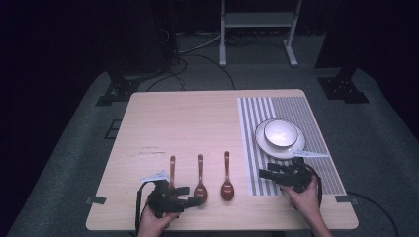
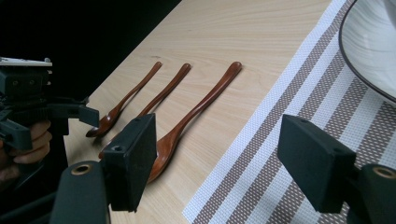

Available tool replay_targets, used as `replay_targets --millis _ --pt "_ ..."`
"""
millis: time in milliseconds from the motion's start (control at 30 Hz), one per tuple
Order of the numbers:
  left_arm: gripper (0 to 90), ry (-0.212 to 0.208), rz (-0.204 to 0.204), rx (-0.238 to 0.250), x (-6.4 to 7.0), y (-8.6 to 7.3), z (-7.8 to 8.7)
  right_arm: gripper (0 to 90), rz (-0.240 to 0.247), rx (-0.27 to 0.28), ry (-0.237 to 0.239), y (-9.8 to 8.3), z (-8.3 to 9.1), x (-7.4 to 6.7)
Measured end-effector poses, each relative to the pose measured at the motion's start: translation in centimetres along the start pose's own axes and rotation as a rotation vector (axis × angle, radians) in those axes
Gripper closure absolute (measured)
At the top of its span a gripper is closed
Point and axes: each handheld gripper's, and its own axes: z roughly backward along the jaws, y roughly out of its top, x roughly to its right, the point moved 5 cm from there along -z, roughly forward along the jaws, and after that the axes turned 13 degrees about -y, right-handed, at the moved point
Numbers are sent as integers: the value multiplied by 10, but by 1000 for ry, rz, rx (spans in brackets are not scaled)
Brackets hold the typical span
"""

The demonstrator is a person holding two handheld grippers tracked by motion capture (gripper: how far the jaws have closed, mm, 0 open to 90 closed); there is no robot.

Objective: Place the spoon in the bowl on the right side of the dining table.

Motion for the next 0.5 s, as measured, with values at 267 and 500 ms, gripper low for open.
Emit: replay_targets --millis 267,500 --pt "90 -25 13 -34 2 -3 -9 275 17 -12 7 5 -4 -5" --pt "90 -45 28 -52 3 -5 -14 274 34 -22 9 10 -6 -11"
